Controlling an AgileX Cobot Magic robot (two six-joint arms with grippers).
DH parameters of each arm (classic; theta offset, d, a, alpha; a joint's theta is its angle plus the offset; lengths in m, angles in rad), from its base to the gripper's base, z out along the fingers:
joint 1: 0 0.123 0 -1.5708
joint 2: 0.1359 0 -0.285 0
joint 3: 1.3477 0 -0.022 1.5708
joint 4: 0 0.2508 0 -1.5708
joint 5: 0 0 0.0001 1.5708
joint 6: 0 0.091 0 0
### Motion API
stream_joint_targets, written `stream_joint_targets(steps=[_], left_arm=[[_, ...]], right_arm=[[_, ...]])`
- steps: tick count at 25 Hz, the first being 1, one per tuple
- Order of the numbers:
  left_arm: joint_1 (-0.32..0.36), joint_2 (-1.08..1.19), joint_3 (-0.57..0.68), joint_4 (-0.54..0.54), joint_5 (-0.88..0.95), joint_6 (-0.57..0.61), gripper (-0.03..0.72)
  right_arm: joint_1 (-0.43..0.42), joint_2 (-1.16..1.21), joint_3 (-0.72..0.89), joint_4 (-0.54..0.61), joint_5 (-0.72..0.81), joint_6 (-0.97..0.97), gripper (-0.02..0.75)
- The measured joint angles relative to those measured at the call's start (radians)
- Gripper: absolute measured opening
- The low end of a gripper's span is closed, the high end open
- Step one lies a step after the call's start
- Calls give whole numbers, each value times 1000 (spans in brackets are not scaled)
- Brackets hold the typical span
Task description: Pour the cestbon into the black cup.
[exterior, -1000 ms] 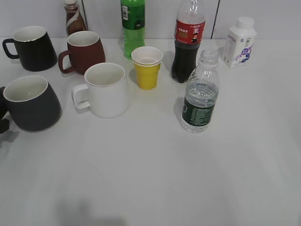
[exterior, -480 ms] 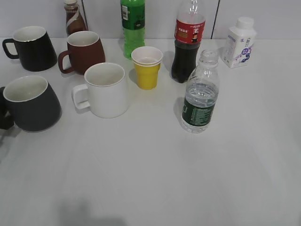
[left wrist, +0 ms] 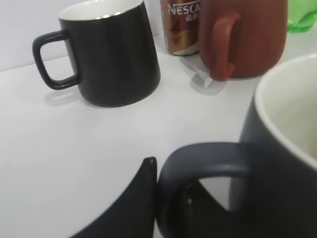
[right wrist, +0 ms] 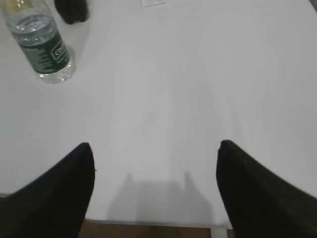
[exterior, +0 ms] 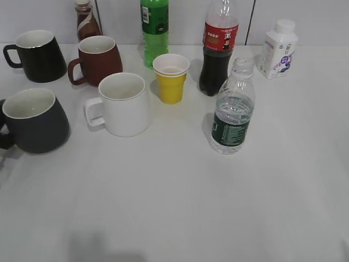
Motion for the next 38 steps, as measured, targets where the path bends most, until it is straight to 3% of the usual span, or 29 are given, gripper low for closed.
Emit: stream_joint_targets(steps=[6,12,16,21,24,33,38], left_arm=[[0,-101,30,-1,9,4,48],[0,-196,58,2,8,-53,48],[0,-265,61,4,9,-82,48],[0,-371,61,29,14,-132,48],[0,-414,62,66,41,-165,48],[0,-457,62,122,52,-203,47],[0,-457,62,137,52,-205,47]], right_arm=[[0,53,-11,66,-41,-64,543],[0,232,-21,148,-469,-235,522],[0,387,-21,372,-750,-417,509],[26,529,-9,705,-876,-670,498],[95,553,35,828,-970,-737,484],[465,551,199,845,-1056,-749,469],[519,593,288,863,-1168,-731,404]])
